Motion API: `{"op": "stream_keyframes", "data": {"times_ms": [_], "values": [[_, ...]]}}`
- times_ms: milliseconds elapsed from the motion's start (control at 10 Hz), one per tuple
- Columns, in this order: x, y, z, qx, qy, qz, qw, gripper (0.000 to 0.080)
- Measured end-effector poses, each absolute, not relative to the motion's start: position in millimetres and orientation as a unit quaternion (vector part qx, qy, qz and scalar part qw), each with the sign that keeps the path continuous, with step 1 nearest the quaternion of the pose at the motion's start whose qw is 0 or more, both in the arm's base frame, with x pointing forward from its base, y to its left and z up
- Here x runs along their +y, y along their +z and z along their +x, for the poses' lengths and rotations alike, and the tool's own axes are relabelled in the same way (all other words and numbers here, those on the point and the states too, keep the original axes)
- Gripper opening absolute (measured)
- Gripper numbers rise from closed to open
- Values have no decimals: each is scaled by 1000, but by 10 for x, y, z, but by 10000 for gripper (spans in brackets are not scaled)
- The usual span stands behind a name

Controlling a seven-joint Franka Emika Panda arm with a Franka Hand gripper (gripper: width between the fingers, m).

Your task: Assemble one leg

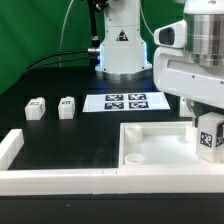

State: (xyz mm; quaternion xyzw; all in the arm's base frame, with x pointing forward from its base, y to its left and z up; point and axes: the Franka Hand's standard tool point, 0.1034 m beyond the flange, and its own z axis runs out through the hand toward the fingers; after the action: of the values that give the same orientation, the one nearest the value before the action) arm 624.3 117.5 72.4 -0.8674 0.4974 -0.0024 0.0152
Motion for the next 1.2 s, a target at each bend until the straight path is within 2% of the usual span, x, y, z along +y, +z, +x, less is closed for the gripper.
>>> {"op": "stream_keyframes", "data": {"times_ms": [300, 500, 600, 700, 800, 900, 1200], "values": [[1174, 719, 6244, 617, 5, -786, 21, 291], [1175, 718, 6244, 611, 5, -792, 22, 291], [1175, 718, 6244, 592, 5, -805, 22, 477], [1178, 718, 6243, 591, 5, -806, 22, 590], [1174, 718, 6244, 573, 4, -819, 22, 590], [1169, 717, 6245, 510, 2, -860, 22, 637], [1179, 709, 6239, 373, -1, -927, 21, 646]]}}
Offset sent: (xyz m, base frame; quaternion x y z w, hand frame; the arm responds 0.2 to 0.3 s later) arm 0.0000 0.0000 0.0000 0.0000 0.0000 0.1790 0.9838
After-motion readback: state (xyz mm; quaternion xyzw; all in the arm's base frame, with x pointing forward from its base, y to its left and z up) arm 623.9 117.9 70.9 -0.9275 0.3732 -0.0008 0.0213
